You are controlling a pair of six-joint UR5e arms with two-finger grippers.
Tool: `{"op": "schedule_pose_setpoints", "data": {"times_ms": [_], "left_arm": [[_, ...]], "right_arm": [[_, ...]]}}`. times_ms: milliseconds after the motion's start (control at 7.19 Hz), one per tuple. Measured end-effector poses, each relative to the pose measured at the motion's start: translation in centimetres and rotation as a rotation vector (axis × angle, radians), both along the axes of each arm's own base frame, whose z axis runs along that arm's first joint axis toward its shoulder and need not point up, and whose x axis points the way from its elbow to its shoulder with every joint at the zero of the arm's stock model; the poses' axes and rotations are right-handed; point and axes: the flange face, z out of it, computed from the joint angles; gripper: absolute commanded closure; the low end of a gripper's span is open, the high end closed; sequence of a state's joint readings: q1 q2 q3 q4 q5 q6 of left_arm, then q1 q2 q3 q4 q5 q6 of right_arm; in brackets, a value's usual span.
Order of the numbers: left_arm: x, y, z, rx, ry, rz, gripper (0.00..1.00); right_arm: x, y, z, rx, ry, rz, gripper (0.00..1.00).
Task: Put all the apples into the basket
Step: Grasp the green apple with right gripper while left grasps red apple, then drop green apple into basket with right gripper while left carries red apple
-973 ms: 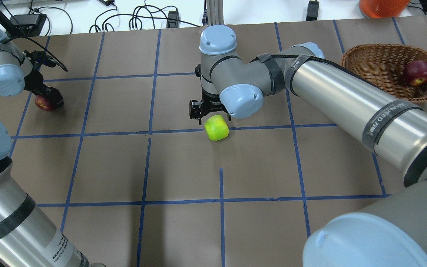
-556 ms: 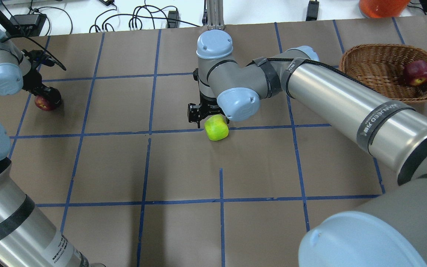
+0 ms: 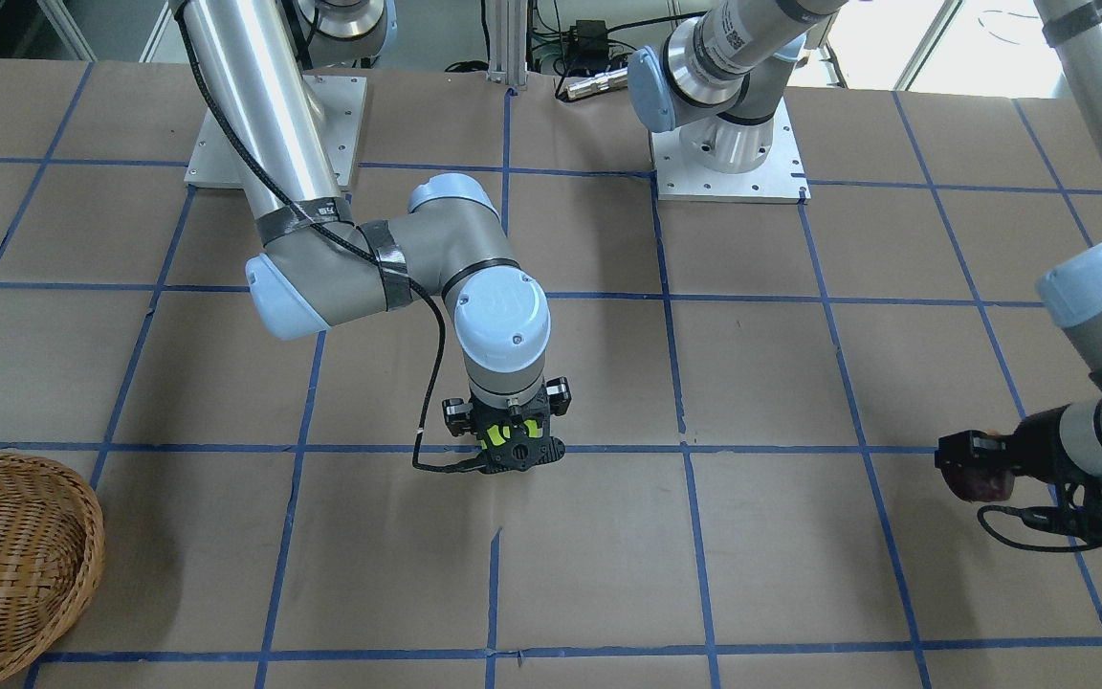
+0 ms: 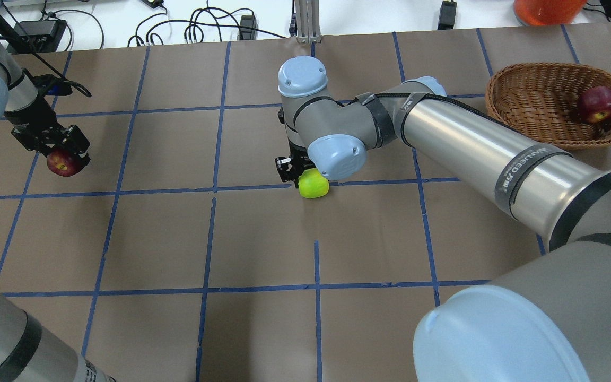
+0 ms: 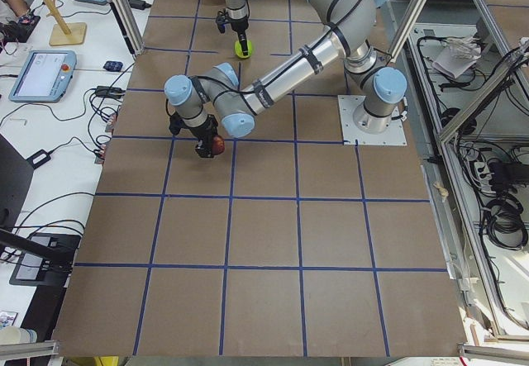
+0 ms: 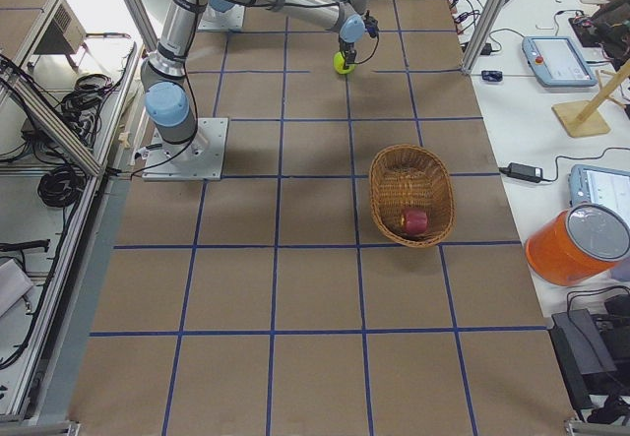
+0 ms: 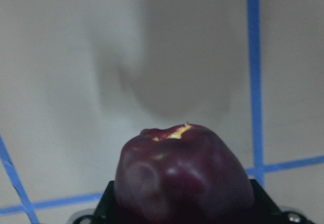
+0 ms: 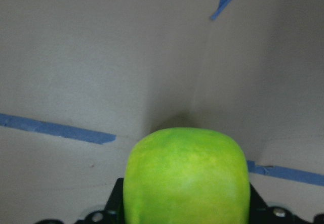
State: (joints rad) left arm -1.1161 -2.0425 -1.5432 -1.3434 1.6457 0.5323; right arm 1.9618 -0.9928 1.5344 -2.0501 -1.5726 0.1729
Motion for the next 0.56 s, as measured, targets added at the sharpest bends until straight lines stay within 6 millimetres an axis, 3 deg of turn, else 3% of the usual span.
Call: {"op": "schedule_pose_setpoints", "data": {"times_ms": [278, 417, 556], "left_arm": [[-7.5, 3.6, 1.3, 0.008, -0.005, 0.108, 0.73], [-12.4, 4.5, 1.8, 0.001, -0.019, 0.141, 0.73], [-18.2, 4.6, 2.0, -0.026, -0.031, 0.161, 0.73]], "right_arm": [[-2.6, -1.6, 3.6, -0.046, 0.025, -0.03, 1.0], [-6.5, -3.7, 6.6, -0.066, 0.026, -0.094, 1.0], [-12.4, -6.6, 10.1, -0.083, 0.027, -0.19, 1.0]]}}
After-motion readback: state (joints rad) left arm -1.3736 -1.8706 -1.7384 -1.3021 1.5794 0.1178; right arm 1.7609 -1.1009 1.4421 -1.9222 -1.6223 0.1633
